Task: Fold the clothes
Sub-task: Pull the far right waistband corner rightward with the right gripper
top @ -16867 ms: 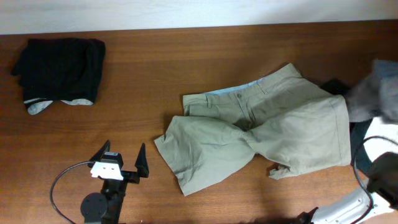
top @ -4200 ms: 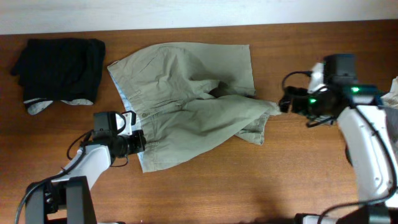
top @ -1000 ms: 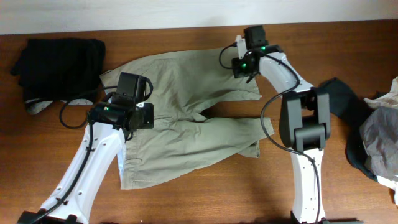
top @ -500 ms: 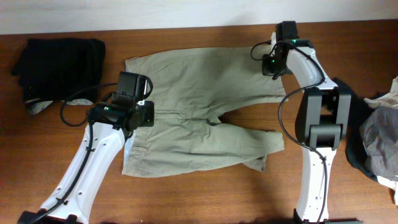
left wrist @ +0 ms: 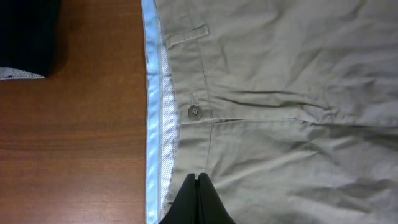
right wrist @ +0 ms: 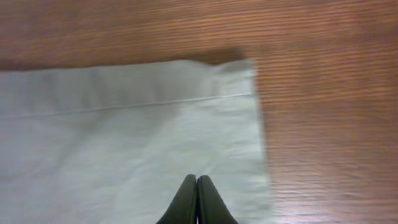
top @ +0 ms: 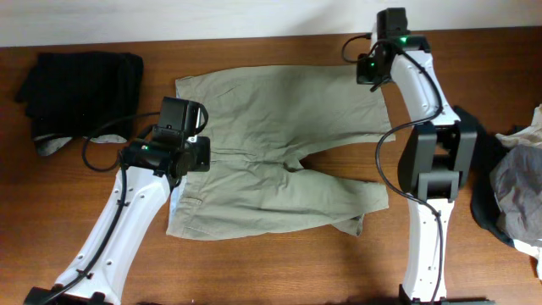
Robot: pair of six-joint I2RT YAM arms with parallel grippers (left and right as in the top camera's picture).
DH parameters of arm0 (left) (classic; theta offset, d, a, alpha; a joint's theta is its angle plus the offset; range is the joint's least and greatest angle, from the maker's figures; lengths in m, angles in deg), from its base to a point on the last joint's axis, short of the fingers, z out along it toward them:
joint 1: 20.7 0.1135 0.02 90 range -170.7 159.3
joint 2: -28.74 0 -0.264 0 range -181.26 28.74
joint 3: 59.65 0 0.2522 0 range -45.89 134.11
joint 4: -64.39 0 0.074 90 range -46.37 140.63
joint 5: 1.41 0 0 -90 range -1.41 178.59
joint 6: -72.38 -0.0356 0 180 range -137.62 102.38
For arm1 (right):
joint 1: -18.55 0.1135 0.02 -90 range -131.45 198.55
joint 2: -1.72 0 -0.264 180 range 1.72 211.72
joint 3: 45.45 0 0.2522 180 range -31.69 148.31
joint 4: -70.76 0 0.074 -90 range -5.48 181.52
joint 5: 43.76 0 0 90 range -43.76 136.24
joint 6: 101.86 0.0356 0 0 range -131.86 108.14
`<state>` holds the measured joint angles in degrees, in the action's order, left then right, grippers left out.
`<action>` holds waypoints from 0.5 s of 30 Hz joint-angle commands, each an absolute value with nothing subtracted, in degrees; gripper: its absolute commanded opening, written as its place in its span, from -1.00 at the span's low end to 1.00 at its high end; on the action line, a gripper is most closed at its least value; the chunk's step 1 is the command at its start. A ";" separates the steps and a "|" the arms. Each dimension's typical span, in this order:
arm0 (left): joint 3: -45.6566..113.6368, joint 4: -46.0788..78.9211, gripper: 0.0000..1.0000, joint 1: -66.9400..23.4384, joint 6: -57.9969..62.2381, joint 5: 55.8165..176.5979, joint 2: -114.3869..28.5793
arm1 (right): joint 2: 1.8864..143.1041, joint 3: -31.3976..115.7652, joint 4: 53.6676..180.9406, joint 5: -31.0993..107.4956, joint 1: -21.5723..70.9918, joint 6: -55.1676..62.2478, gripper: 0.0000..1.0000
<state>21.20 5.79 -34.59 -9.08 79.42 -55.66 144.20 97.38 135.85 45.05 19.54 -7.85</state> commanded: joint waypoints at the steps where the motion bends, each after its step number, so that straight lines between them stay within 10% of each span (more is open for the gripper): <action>1: 22.01 6.71 -0.97 -34.53 -10.02 79.84 -54.91 | 145.86 95.88 135.04 42.97 21.70 -10.25 -0.92; 15: 21.71 6.92 -0.97 -34.50 -10.11 79.82 -54.91 | 151.39 95.22 134.52 50.01 22.23 -9.42 -0.92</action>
<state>21.20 6.88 -34.59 -9.08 79.42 -55.66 148.57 95.85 133.82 44.72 22.45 -10.05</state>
